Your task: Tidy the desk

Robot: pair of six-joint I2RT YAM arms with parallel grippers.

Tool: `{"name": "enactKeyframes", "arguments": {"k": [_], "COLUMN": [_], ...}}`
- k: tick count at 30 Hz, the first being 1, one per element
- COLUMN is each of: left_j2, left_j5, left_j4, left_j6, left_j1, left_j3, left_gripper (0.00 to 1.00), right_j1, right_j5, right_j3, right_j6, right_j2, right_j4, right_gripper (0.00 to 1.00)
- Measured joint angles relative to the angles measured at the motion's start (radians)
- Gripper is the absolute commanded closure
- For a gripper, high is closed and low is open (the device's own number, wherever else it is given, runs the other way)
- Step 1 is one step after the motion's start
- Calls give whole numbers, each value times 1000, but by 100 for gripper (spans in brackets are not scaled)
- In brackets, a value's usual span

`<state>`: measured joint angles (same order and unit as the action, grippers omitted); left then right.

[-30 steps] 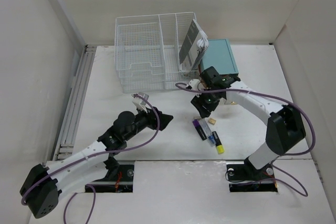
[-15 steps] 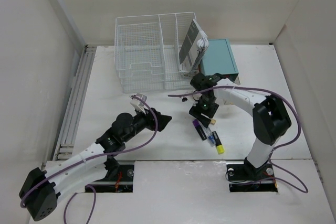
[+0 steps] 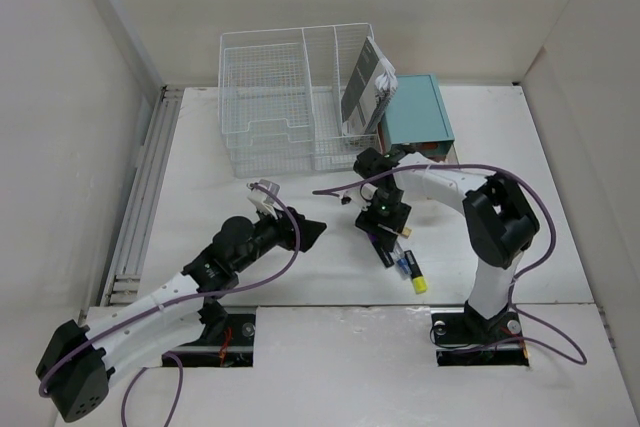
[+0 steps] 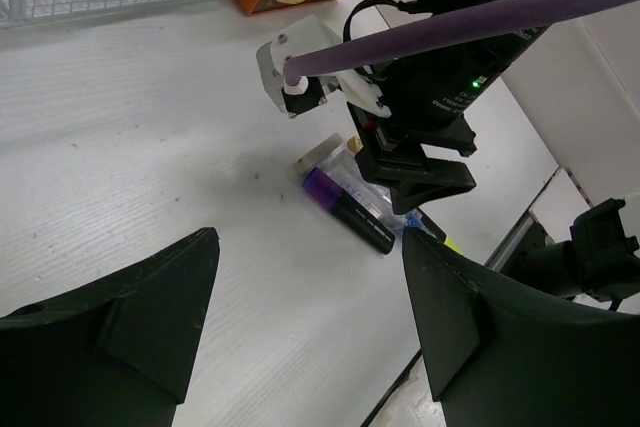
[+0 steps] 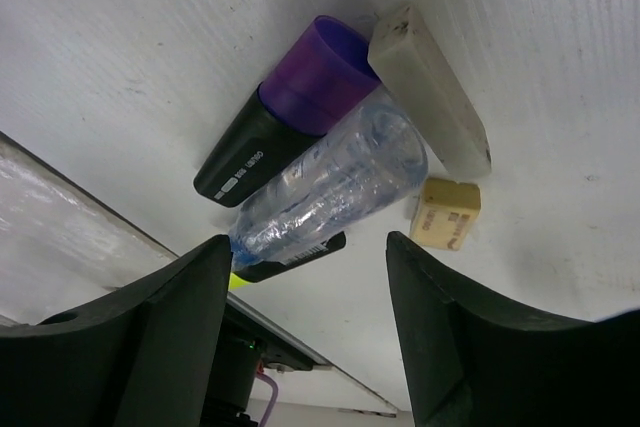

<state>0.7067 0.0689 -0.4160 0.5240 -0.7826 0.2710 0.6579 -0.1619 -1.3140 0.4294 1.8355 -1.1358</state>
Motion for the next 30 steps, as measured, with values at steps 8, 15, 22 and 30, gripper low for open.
{"name": "enactKeyframes", "arguments": {"k": [8,15,22,30], "left_j2": [-26,-89,-138,-182], "left_j5": [-2,-16,-22,-23], "left_j4": [5,14,42,60], "left_j6": [0,0,0,0], "left_j1": [0,0,0,0], "left_j3": [-4,-29,-36,-48], "left_gripper": [29,29,29,29], "right_j1": [0,0,0,0], "right_j5": [-12,-11,-12,-13], "right_j3": [-11,-13,-17,3], "right_j6": [-29,-71,-109,-149], "right_j2": [64,93,106,102], "right_j4": [27,69,80,94], "right_gripper": [31,36,42,49]}}
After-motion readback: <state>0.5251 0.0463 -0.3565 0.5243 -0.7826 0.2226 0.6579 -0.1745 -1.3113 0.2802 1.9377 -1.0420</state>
